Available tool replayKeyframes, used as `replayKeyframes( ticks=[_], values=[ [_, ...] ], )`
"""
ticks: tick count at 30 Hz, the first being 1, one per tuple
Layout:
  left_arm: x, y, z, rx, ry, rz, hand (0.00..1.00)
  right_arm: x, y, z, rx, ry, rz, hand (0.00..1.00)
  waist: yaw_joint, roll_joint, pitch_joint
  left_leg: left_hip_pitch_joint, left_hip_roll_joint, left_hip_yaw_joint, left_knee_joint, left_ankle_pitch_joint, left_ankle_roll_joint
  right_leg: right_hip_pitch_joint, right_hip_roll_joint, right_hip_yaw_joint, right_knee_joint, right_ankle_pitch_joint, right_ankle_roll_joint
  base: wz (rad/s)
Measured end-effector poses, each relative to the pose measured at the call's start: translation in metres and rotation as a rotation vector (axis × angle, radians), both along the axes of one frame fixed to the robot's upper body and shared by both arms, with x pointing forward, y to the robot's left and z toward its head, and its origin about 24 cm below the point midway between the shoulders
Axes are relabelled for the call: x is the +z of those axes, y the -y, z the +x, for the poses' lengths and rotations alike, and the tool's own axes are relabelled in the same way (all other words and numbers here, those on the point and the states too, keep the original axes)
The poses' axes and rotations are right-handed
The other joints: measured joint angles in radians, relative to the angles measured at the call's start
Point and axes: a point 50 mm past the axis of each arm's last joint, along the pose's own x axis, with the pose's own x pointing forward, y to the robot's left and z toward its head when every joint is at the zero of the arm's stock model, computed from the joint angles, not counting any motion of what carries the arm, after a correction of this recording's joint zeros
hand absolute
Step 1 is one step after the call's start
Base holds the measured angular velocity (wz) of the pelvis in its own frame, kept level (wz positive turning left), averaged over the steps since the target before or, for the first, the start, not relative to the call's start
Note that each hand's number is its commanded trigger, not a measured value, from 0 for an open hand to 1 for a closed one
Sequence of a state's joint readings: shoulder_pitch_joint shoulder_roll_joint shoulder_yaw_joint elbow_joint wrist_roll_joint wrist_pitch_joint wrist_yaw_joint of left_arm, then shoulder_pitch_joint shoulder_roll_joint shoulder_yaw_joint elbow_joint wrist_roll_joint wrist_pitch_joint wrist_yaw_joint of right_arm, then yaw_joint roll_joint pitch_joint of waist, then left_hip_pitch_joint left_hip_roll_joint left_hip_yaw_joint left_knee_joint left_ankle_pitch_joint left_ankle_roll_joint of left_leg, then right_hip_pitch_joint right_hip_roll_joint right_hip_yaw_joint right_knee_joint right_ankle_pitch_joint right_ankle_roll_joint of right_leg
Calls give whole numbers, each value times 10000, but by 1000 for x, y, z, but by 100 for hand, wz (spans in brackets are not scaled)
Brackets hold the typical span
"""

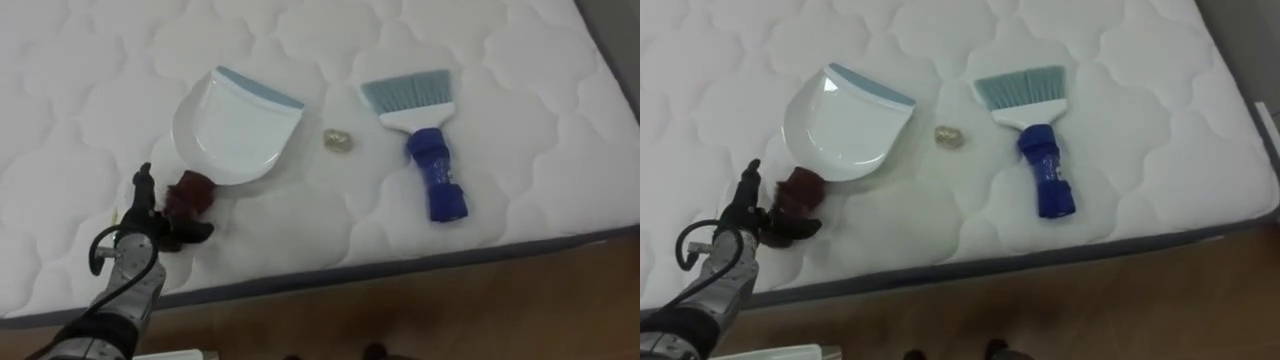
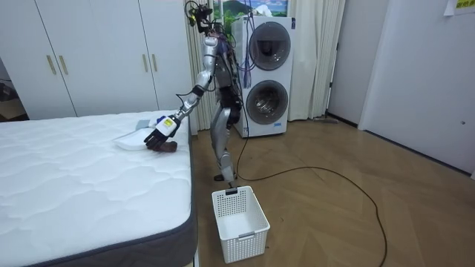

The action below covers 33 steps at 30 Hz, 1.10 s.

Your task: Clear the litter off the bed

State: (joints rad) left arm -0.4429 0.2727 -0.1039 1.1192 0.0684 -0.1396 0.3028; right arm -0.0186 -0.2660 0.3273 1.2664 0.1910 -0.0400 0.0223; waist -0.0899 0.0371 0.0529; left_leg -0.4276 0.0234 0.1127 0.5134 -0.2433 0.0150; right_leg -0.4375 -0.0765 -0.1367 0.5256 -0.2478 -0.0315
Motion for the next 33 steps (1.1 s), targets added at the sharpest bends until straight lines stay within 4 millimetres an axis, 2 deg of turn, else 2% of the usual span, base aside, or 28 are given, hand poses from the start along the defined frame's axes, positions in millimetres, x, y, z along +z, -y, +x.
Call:
replayKeyframes(
  ticks=[14, 24, 31, 32, 33],
  values=[
    [-14, 0, -9, -161, -1080, -306, 0, -1, -1, -2, 265, -438, -285, 0, -148, 6, -8, -30, -1, 181, 43, -40, 91, -247, 32, 250, 320, -2, -7, -3],
    [-16, -2, -9, -6, -1770, -1036, 0, -1, 0, -1, 629, -676, -580, 0, -423, 1, -16, -360, 16, 279, 244, -53, 126, -602, 10, 294, 521, -11, -24, -1],
    [-14, -5, -6, 51, -1929, -1139, 0, -1, 0, -1, 926, -770, -688, 0, -429, -24, -30, -558, 2, 513, 263, -71, 157, -1035, -68, 475, 826, -12, -19, -7],
    [-14, -5, -6, 98, -1941, -1171, 19, -1, 0, -2, 915, -821, -694, 0, -439, -24, -30, -558, 2, 516, 262, -72, 158, -1039, -63, 484, 825, -12, -18, -3],
    [-14, -5, -6, 115, -1936, -1189, 64, -1, 0, -2, 903, -863, -705, 0, -444, -25, -30, -557, 2, 518, 261, -72, 159, -1039, -63, 485, 825, -12, -19, 0]
  ],
)
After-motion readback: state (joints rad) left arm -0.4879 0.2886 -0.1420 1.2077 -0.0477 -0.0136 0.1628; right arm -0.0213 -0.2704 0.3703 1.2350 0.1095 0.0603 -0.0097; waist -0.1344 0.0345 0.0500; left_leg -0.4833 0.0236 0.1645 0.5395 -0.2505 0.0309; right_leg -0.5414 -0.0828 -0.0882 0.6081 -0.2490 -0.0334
